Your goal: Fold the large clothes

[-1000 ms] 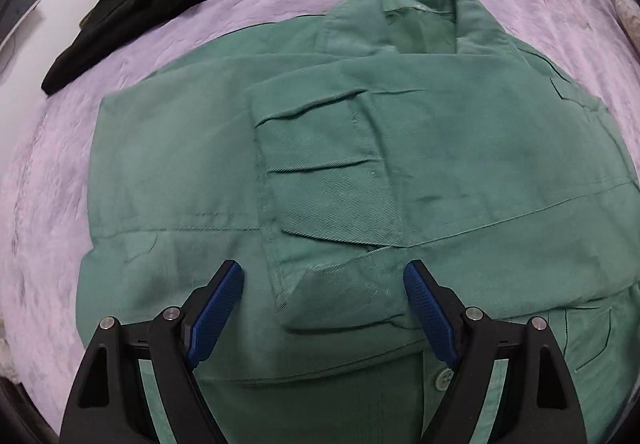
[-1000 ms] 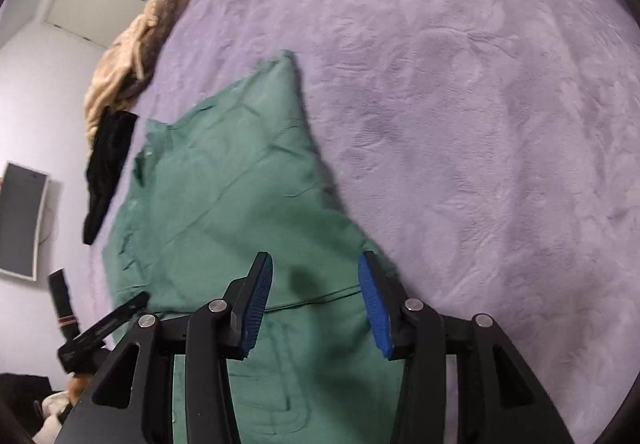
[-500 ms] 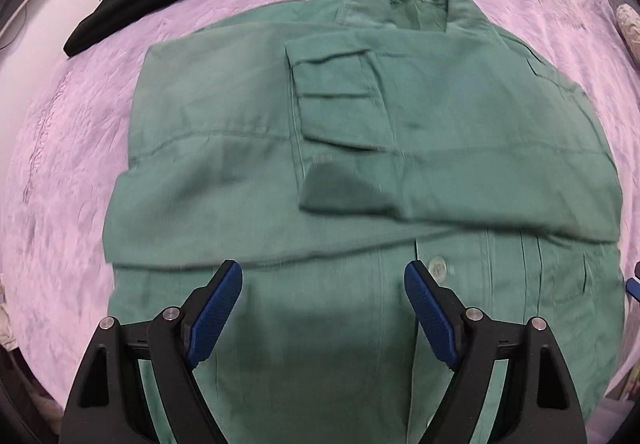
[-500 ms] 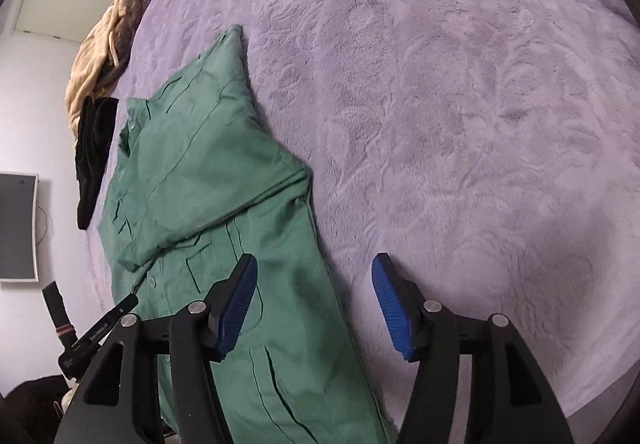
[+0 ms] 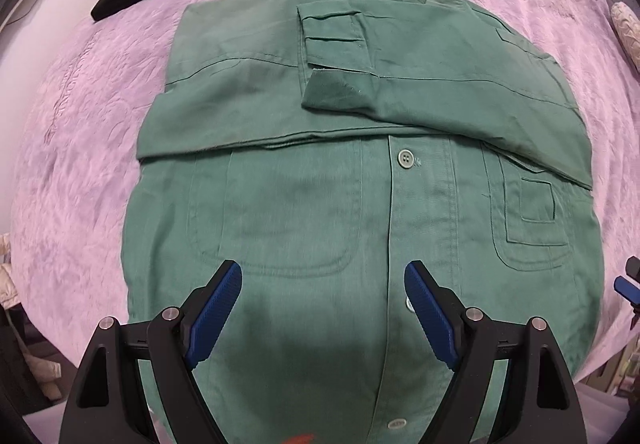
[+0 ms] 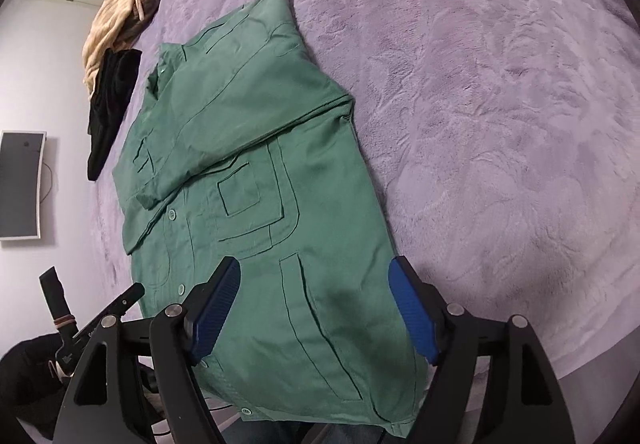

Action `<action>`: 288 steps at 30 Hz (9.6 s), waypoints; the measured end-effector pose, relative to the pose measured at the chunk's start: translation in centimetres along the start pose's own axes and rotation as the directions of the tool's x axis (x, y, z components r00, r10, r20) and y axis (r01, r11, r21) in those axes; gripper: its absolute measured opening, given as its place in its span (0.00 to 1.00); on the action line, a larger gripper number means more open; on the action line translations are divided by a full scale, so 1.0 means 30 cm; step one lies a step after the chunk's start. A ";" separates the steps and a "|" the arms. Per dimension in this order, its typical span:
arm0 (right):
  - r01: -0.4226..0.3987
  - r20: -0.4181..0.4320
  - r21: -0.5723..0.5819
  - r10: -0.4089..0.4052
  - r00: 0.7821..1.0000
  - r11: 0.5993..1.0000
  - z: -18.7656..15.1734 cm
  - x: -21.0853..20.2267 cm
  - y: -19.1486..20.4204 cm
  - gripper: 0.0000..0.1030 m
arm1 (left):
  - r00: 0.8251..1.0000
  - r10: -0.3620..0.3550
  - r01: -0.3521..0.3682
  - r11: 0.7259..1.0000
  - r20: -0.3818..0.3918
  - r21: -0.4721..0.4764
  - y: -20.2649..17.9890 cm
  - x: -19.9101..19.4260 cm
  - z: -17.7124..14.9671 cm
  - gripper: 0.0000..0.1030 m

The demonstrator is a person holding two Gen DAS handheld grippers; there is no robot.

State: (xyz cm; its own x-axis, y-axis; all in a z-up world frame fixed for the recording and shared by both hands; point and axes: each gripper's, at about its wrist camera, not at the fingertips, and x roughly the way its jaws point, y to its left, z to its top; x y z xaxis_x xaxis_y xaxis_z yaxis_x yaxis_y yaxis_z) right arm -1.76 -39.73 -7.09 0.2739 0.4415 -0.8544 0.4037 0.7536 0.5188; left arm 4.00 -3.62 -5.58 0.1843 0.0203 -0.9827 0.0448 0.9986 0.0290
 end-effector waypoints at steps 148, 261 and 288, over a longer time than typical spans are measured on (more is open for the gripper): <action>-0.727 0.070 0.212 0.732 0.678 0.653 0.358 0.157 0.265 0.12 | 0.797 -0.525 0.602 0.723 0.297 -0.338 0.546 -0.102 0.190 0.18; 0.195 0.116 0.044 -0.199 0.973 0.980 0.163 0.156 0.004 0.63 | 0.992 -0.097 0.100 0.994 0.076 -0.033 0.488 0.305 0.415 0.04; 0.185 0.182 -0.113 -0.163 0.970 0.976 0.434 0.248 0.234 0.12 | 0.984 -0.050 0.060 0.997 0.169 -0.055 0.427 0.278 0.626 0.04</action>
State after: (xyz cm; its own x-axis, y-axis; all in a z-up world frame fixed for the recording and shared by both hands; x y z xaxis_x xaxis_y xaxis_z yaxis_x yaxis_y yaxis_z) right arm 14.48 -37.49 -9.45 0.3589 0.2170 -0.9078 0.3458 0.8725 0.3453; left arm 24.56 8.40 -9.95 0.3456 -0.0381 -0.9376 0.0017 0.9992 -0.0400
